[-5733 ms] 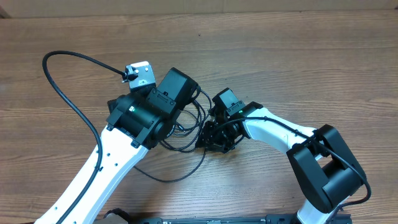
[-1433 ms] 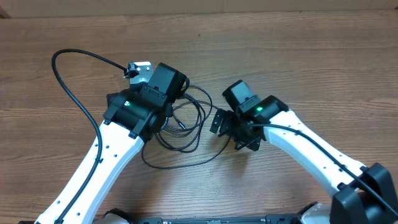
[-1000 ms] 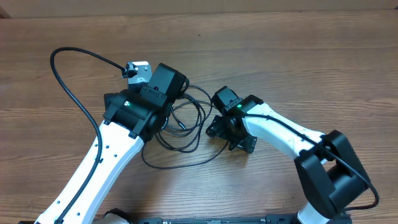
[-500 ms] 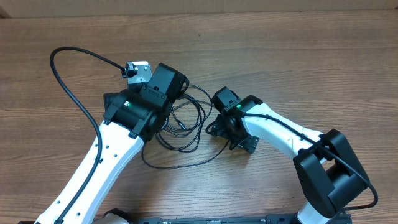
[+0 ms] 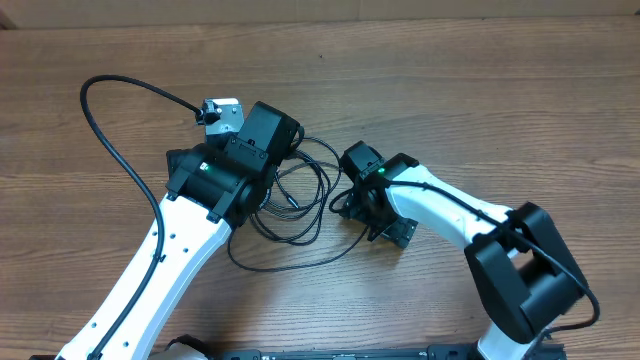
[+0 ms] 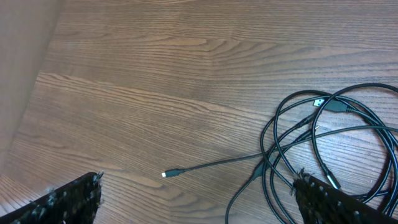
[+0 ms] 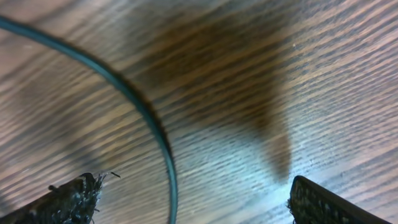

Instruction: Untangle cables

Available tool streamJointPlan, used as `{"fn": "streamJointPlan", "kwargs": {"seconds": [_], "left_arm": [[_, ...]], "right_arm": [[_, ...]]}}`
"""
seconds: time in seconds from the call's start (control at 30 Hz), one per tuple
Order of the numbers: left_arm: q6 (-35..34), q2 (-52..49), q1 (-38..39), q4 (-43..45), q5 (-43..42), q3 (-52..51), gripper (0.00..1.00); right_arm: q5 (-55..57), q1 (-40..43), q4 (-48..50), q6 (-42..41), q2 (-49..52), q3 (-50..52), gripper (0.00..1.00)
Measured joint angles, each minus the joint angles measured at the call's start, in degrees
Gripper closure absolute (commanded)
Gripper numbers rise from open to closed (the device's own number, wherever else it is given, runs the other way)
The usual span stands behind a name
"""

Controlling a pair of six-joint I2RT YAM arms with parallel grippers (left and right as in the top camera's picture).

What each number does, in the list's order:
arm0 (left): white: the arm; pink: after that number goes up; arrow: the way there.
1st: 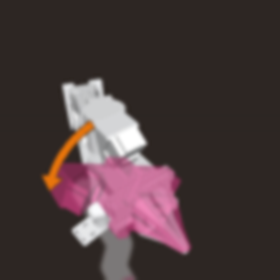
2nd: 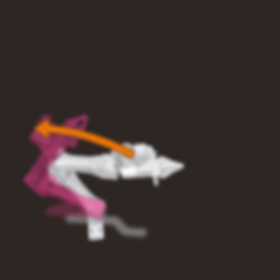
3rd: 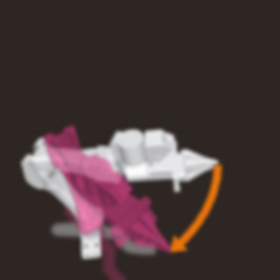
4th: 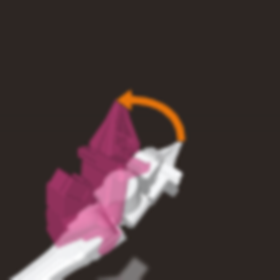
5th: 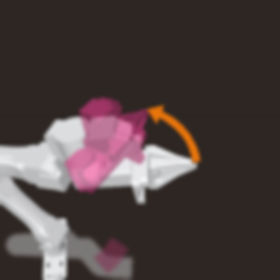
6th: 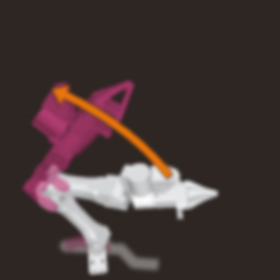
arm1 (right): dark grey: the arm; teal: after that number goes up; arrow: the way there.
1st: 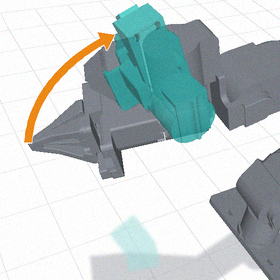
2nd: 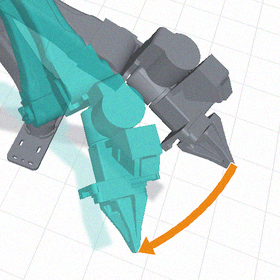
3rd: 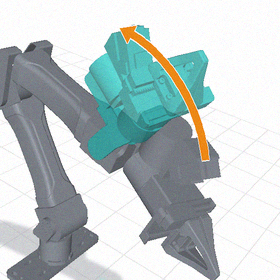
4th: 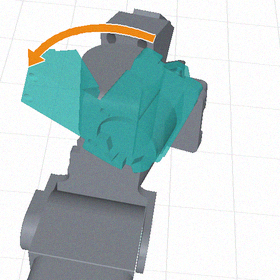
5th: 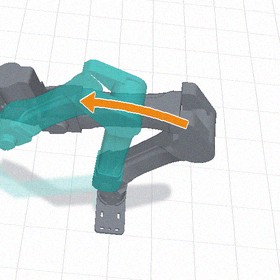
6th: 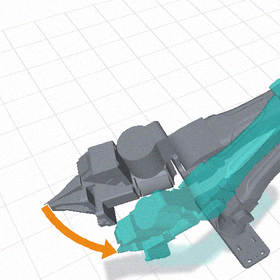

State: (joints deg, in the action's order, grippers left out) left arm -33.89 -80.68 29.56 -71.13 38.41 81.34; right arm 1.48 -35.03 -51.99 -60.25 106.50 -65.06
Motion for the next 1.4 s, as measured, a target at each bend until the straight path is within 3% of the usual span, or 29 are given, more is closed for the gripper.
{"fn": "streamJointPlan", "kwargs": {"seconds": [0.17,0.33,0.47,0.53,0.6,0.93,1.4], "left_arm": [[0.0,0.0,0.0,0.0,0.0,0.0,0.00],[0.0,0.0,0.0,0.0,0.0,0.0,0.00],[0.0,0.0,0.0,0.0,0.0,0.0,0.01],[0.0,0.0,0.0,0.0,0.0,0.0,0.00],[0.0,0.0,0.0,0.0,0.0,0.0,0.00],[0.0,0.0,0.0,0.0,0.0,0.0,0.00],[0.0,0.0,0.0,0.0,0.7,0.0,0.00]], "right_arm": [[0.0,0.0,0.4,-0.2,0.7,0.0,0.08],[0.0,0.0,1.2,-0.5,0.7,0.0,0.31],[-0.1,0.0,1.7,-1.0,0.7,0.0,0.38],[-0.2,0.0,1.9,-1.0,0.7,0.0,0.46],[-0.2,0.0,1.9,-1.4,0.7,0.0,0.60],[-0.9,-1.5,3.8,-2.0,0.7,0.2,0.96],[1.0,-2.4,4.1,-2.7,0.7,0.3,0.96]]}}
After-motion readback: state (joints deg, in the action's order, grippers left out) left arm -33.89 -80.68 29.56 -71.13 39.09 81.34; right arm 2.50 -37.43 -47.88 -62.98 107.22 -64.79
